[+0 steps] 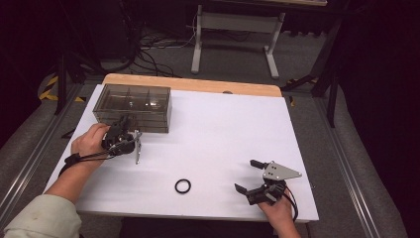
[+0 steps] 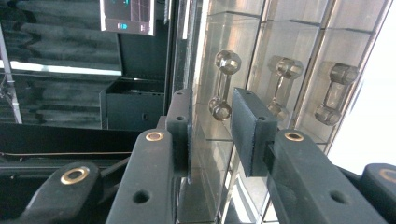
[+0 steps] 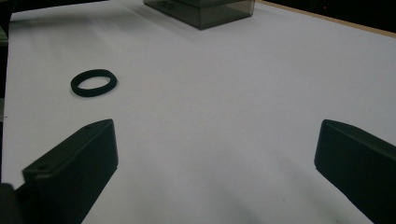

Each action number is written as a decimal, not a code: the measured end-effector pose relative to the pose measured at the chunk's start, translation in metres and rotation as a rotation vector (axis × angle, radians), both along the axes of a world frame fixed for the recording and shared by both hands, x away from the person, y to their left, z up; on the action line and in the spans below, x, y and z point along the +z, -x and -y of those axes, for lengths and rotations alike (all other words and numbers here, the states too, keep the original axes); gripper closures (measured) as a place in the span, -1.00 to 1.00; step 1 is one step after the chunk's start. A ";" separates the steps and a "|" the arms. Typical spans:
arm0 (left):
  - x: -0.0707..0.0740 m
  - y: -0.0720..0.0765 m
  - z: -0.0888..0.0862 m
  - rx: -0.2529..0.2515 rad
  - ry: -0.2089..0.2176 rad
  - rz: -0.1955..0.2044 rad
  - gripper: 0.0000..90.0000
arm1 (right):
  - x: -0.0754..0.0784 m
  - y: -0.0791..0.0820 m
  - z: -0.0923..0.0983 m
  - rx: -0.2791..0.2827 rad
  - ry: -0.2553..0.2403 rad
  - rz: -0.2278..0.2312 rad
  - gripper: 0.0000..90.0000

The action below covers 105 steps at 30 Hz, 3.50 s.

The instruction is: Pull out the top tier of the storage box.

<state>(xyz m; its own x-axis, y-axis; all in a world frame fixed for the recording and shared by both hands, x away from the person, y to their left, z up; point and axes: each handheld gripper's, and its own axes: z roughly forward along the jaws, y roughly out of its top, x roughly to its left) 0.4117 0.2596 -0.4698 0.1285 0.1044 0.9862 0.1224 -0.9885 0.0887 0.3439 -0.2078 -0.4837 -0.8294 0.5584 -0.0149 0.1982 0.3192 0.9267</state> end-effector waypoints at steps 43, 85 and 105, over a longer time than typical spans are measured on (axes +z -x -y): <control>0.004 -0.006 -0.001 0.033 -0.025 -0.046 0.78 | 0.000 -0.001 0.000 0.009 0.000 -0.007 -1.00; 0.013 0.039 -0.006 -0.039 0.033 -0.105 0.61 | 0.000 -0.001 -0.001 0.010 0.006 -0.008 -0.99; 0.032 0.058 -0.011 -0.193 0.170 -0.144 0.32 | 0.000 -0.001 0.000 0.008 0.002 -0.009 -0.99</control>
<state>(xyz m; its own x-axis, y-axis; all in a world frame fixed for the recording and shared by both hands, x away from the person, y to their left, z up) 0.3541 0.2710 -0.4379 0.2994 0.2269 0.9267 -0.0430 -0.9671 0.2507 0.3448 -0.2077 -0.4838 -0.8339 0.5518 -0.0089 0.2036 0.3227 0.9244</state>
